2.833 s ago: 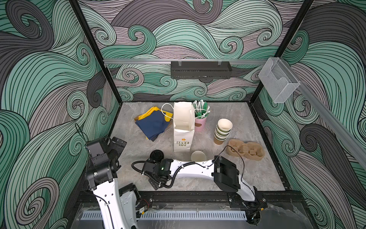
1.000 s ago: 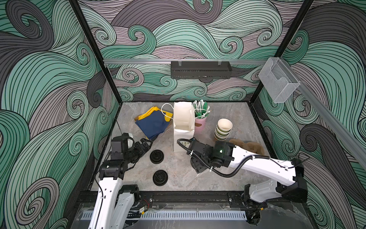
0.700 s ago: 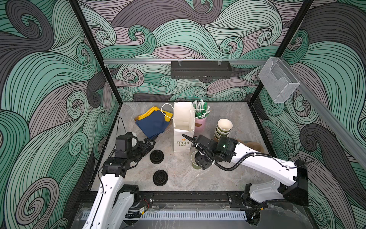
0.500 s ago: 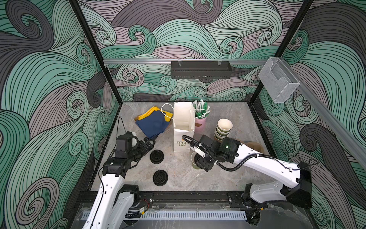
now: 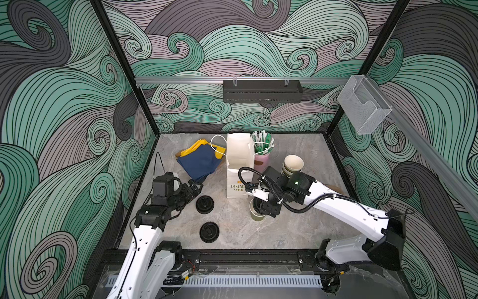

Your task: Pack the takeout coffee

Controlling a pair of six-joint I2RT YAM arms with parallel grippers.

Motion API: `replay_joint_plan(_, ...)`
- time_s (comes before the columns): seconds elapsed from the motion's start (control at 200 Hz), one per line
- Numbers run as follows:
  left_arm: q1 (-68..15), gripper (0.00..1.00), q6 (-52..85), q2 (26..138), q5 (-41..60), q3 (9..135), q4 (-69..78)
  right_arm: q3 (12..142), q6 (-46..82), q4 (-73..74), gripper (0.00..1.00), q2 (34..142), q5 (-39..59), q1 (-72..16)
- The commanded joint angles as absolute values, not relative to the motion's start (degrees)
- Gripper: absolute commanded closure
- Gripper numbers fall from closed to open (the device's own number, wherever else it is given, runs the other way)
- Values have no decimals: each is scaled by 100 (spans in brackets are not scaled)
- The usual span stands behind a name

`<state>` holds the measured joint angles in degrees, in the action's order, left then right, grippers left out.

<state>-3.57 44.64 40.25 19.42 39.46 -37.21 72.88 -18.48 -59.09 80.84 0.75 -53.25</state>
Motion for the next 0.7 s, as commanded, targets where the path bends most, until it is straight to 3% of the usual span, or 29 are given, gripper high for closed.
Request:
replay_joint_plan(0.0, -422, 8, 4456, 3940, 1837, 3940, -3713, 7509, -2367, -6112, 30, 8297, 369, -5257)
replay_joint_plan(0.695, -431, 7, 4406, 3832, 1816, 3860, -3819, 8173, -2661, -6713, 29, 9252, 480, -5124)
